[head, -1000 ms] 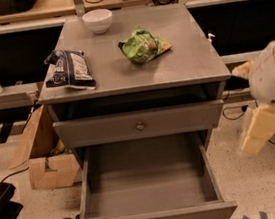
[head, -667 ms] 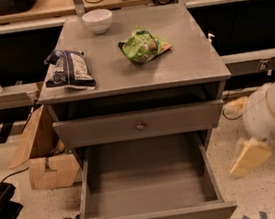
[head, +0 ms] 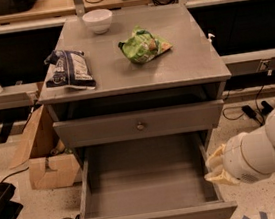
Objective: Close middle drawer
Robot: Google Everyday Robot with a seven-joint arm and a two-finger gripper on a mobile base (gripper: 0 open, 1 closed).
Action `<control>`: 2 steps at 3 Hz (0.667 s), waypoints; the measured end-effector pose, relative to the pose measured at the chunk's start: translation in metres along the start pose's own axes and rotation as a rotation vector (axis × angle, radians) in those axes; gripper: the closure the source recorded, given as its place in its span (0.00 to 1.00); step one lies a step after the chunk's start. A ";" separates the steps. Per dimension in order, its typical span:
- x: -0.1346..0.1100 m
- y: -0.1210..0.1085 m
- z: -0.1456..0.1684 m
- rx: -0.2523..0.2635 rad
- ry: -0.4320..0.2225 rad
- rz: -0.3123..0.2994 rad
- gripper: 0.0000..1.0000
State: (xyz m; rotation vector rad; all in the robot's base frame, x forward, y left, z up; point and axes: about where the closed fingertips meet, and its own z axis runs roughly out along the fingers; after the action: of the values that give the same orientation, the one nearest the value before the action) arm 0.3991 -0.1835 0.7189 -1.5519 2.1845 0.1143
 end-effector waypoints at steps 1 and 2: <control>-0.001 -0.002 0.000 0.014 -0.002 -0.002 0.87; -0.001 -0.002 0.000 0.014 0.001 -0.002 1.00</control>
Offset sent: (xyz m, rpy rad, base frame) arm 0.0022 0.0012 -0.0033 -0.0068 -0.0087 -0.0081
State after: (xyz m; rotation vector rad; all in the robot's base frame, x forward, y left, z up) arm 0.4009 -0.1827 0.7198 -1.5473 2.1799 0.0968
